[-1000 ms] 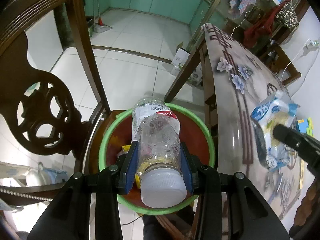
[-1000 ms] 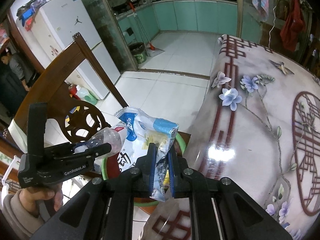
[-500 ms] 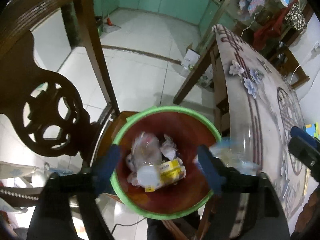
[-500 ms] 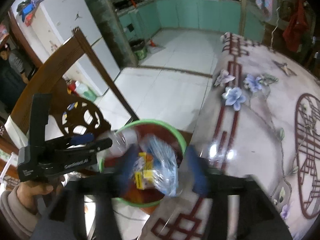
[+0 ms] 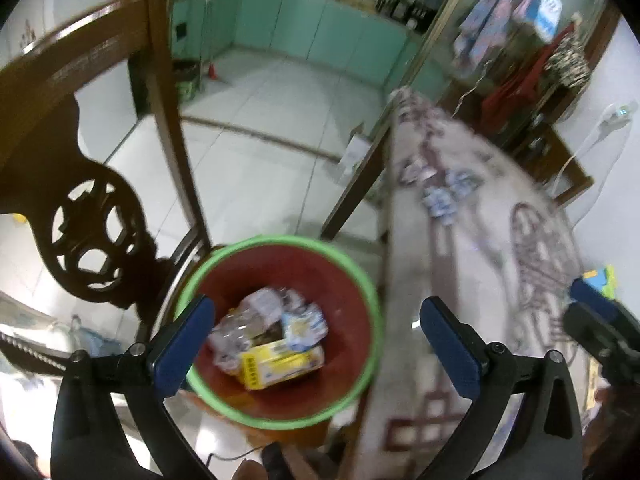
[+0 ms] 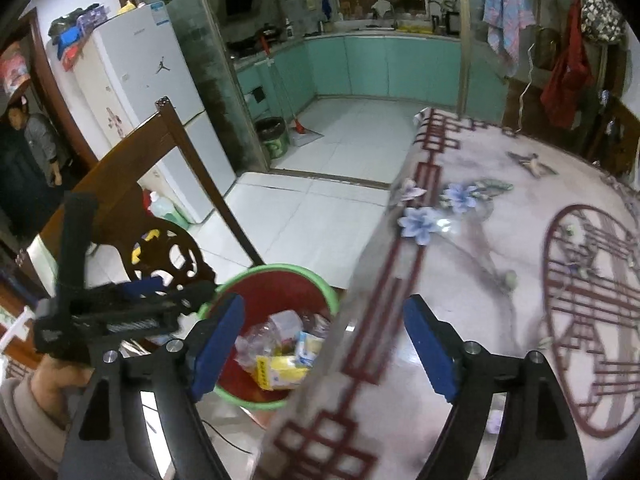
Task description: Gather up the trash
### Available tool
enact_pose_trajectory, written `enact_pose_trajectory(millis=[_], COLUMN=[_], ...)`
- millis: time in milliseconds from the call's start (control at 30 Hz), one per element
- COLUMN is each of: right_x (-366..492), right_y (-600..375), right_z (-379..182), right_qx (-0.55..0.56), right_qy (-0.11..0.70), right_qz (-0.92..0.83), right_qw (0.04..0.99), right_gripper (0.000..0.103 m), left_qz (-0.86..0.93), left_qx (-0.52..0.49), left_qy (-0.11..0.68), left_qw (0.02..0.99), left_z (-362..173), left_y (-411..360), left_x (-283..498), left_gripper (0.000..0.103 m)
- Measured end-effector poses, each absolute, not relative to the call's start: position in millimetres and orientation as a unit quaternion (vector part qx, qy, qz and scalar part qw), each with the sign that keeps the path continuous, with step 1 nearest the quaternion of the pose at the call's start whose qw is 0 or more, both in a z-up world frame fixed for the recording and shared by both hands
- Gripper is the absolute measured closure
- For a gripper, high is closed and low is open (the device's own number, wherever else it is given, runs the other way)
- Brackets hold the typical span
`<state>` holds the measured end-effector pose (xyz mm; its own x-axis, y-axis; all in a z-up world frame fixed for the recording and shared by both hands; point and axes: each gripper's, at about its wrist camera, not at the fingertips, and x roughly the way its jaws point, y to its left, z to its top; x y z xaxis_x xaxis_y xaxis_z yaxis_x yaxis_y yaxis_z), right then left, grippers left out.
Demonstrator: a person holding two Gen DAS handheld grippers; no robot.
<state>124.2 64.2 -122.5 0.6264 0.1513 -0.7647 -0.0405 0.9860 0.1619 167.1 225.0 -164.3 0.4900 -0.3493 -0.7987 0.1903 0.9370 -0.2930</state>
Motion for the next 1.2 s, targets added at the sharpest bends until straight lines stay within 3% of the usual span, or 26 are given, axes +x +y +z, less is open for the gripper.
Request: enact_pose_trajectory(millis=[300,533,567,667,1200], right_x=[49.2,-22.7,-32.7,-57.7,-117.0], right_y=[-11.1,-79.0,-87.4,-109.0,-177.4], right_z=[-80.4,-39.7,-35.9,-26.7,-0.4], right_qx=[0.095,0.118,0.120,0.122,0.105], right_qy=[0.320,0.192,0.175,0.135,0.121], right_qz=[0.059,0.042,0.027,0.000,-0.061], right_qw=[0.941,0.973,0.977,0.983,0.985], right_gripper=[0.021,0.005,0.001,0.001,0.001], left_qz=[-0.147,-0.115,-0.117,-0.128,-0.144], left_qx=[-0.054,-0.022,-0.029,-0.063,-0.035], left_qy=[0.341,0.248,0.246,0.266,0.272], left_qw=[0.927,0.962,0.962,0.953,0.951], left_z=[-95.4,-45.3,-42.0,-34.6,-20.3], left_y=[163.1,93.6,87.5,68.5,8.0], left_x=[89.1,40.1,36.6,33.0,-1.2], left_gripper=[0.000,0.000,0.000,0.000,0.000])
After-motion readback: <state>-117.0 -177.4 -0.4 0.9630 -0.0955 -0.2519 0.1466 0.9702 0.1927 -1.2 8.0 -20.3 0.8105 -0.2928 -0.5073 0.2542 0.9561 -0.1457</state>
